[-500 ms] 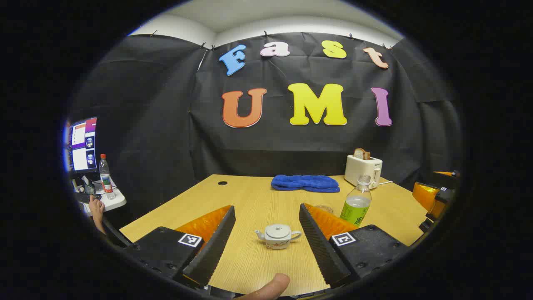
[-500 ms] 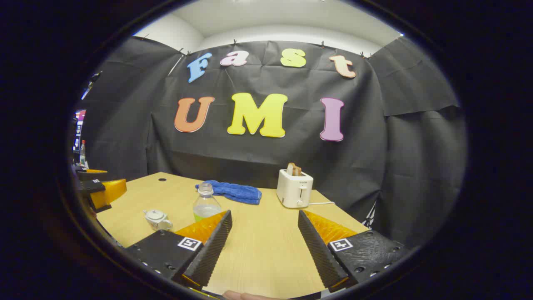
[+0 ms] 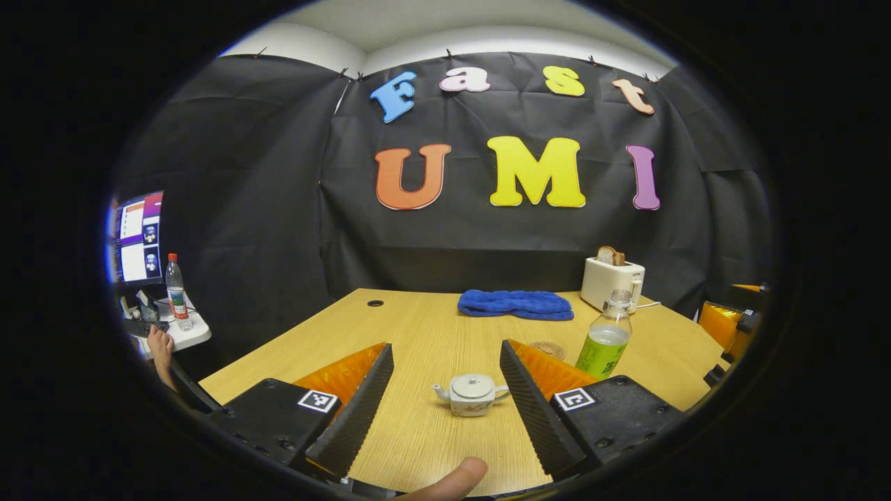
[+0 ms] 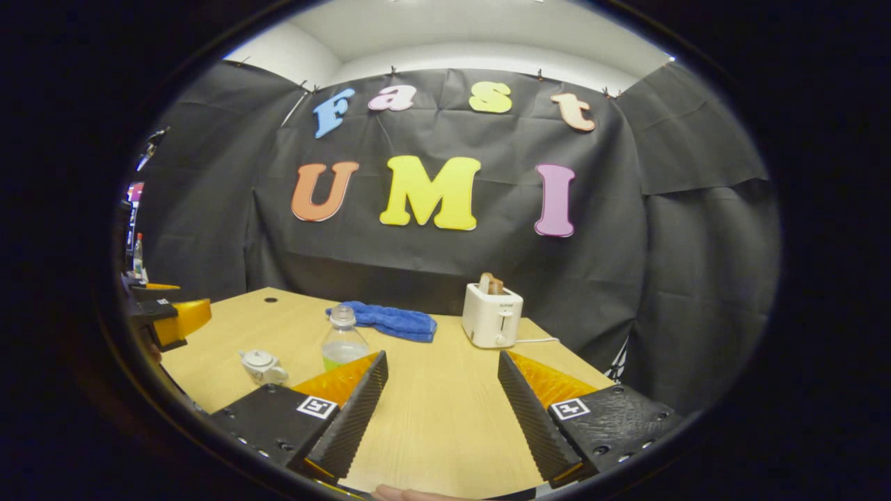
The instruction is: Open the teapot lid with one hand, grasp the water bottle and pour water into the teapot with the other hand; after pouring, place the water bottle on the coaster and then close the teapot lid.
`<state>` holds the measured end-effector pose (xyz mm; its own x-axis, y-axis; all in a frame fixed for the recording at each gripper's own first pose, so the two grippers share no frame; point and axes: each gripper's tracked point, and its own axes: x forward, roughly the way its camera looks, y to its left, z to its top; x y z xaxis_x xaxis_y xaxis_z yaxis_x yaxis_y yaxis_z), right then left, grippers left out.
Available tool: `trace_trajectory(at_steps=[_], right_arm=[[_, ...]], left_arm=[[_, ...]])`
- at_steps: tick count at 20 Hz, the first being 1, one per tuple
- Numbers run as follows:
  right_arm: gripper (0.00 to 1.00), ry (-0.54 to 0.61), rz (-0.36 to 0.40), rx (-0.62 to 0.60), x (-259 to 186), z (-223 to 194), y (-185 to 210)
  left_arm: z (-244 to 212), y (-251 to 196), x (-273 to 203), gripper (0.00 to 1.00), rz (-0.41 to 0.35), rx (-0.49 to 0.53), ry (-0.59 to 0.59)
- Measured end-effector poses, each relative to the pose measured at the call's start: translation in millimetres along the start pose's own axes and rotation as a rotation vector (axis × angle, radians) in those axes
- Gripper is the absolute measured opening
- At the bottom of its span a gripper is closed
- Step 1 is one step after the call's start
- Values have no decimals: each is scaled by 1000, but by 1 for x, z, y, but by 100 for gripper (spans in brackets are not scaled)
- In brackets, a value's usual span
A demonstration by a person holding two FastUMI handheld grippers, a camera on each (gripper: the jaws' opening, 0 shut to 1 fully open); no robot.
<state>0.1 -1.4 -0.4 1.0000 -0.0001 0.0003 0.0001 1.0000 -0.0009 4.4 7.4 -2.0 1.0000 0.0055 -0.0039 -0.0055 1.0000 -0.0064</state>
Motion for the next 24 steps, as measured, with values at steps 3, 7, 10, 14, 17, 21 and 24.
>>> trace_trajectory(at_steps=[3, 7, 10, 14, 17, 21, 24], right_arm=[[95, 3, -1, -3, 1, -2, 0], [95, 5, 3, -5, 3, -4, -1], [95, 3, -8, -8, 6, -2, -6], [95, -9, -32, 20, 8, 0, -17], [98, -11, -34, 64, 11, -1, -21], [95, -11, -48, 146, 14, -2, -28], [95, -10, -58, 152, 17, -1, -31]], left_arm=[[2, -5, 1, 97, -15, -2, -8], [5, -15, 15, 97, -53, -26, -62], [-9, -23, 43, 96, -73, -22, -73], [-39, -19, 85, 97, -37, 56, -80], [-76, -26, 109, 97, -76, 25, 19], [-86, -33, 116, 86, -123, -46, 54], [-86, -27, 122, 67, -90, -38, 60]])
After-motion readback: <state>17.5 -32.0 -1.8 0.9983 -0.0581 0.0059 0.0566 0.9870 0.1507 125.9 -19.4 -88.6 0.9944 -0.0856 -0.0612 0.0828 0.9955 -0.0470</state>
